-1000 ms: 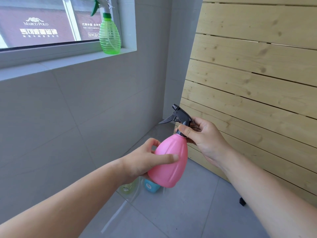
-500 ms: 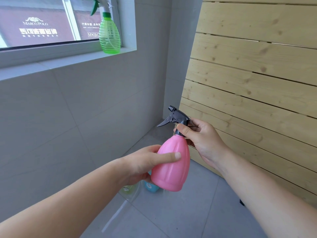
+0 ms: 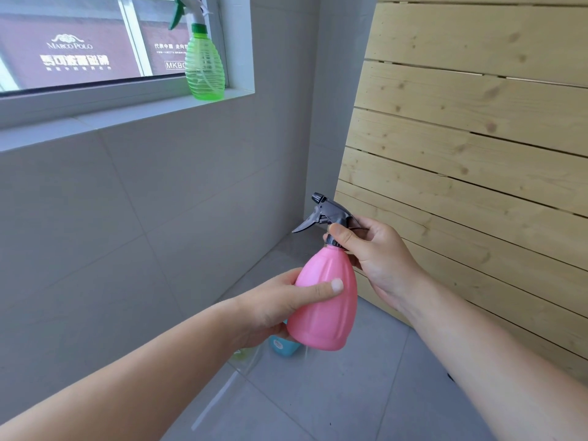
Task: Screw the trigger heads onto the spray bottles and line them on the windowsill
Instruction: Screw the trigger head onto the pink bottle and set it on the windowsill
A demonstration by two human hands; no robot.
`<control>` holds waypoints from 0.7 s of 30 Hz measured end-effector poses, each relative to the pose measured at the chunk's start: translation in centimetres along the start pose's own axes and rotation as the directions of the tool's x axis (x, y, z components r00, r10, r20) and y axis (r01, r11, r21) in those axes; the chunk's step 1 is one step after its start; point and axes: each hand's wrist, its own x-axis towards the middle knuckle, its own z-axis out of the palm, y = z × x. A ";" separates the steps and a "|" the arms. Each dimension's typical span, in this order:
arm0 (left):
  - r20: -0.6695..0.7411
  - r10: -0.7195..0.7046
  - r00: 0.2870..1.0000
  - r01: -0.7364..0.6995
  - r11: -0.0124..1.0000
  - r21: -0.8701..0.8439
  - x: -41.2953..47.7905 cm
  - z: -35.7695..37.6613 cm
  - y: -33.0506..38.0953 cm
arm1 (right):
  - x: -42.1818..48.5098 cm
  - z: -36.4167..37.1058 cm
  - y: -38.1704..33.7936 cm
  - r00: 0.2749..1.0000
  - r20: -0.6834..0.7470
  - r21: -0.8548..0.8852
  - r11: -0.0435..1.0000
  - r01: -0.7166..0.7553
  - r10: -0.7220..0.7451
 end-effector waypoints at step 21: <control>-0.071 0.018 0.997 -0.015 0.999 0.037 0.2 0.6 -0.3 | -0.4 0.0 -0.4 0.998 -0.052 -0.013 0.999 0.033 -0.034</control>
